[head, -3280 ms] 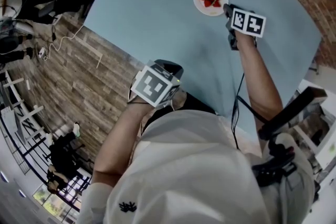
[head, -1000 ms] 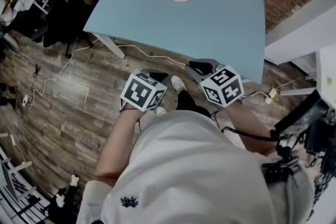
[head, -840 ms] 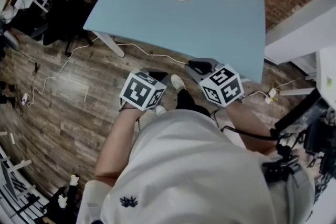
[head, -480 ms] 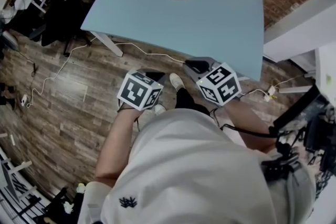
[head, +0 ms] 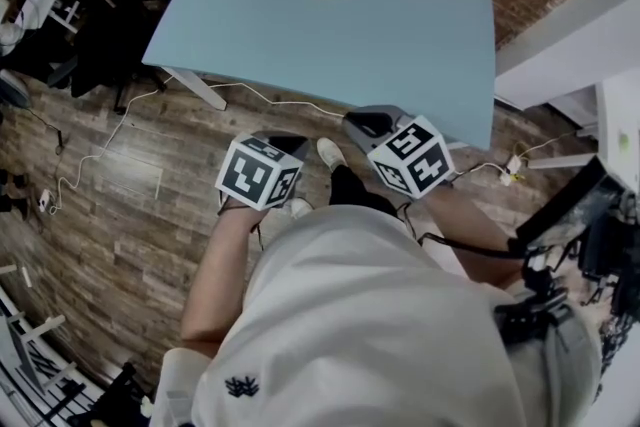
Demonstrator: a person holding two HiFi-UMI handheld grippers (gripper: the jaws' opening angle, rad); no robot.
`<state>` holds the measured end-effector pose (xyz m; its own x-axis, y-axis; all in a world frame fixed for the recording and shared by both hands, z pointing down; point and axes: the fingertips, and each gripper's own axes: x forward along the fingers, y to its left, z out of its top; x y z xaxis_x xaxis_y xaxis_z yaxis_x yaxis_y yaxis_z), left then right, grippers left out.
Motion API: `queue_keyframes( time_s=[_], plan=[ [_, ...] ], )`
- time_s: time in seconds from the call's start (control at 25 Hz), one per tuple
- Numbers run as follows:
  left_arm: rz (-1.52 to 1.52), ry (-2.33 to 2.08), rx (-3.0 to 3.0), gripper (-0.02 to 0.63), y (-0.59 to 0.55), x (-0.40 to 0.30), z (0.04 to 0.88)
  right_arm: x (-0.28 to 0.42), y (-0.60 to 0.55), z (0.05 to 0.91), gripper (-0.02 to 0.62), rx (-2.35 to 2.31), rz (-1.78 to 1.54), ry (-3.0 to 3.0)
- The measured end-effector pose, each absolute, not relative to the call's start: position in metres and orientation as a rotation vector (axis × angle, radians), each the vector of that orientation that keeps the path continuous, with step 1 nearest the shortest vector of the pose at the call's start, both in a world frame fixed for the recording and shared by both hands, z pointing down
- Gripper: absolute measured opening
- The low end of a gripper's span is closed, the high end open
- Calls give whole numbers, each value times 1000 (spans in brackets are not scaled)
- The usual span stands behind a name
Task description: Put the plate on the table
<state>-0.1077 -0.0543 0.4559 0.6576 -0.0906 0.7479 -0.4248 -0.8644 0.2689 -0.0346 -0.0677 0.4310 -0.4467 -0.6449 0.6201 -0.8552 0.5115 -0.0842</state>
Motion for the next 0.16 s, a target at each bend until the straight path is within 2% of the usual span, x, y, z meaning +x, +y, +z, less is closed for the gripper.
queue_keyframes(
  time_s=[0.16],
  plan=[
    [1070, -402, 2454, 2, -60, -102, 456, -29, -73, 429, 29, 1228, 520, -2233]
  ],
)
